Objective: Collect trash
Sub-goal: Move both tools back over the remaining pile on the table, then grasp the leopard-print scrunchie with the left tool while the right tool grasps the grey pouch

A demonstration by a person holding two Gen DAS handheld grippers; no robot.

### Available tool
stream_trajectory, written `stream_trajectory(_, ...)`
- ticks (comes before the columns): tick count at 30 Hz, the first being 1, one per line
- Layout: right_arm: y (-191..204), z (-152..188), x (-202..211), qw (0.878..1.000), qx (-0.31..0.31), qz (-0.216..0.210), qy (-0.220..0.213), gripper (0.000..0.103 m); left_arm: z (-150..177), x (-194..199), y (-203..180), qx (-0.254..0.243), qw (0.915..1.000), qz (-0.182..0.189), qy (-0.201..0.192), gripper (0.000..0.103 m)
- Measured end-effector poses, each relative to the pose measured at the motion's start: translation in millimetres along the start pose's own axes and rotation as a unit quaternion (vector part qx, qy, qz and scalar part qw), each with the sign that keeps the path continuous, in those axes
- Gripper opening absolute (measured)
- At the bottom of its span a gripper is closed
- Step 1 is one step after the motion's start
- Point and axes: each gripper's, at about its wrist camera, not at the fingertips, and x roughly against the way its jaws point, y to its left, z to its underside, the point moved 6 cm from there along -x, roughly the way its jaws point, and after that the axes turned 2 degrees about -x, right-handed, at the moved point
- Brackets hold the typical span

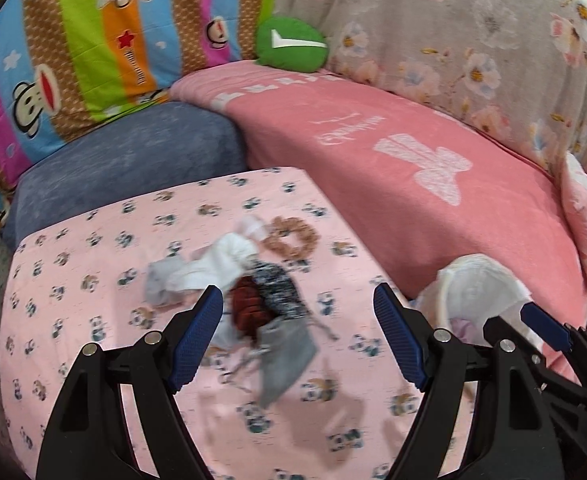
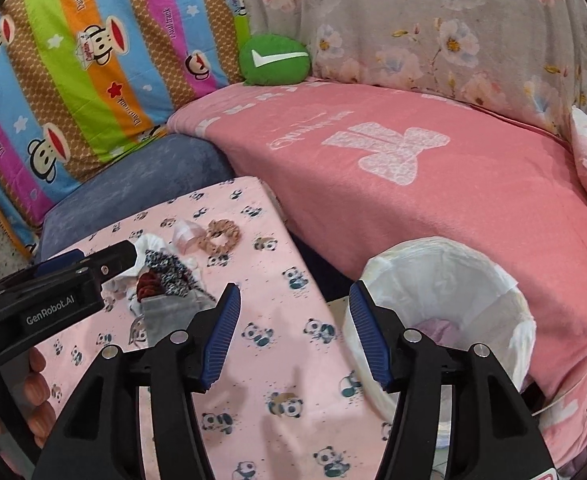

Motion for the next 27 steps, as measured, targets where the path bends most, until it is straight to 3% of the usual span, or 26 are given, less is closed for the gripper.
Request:
stream_trajectory(15,122,59,-73,0.994,0.048,-0.064,0.078,0.064,33,-11,107,0.064,0.9957,-0.059,0.031,0.074)
stream_trajectory(23,138,69,-106,0.992,0.044,-0.062,0.103,0.064,42,-23,124,0.076,0.9942,-0.059,0.048,0.074)
stream_trajectory(27,128,75,-116,0.991,0.035,-0.058,0.12,0.038,43,-30,120,0.073,0.9945,-0.051,0.055,0.074)
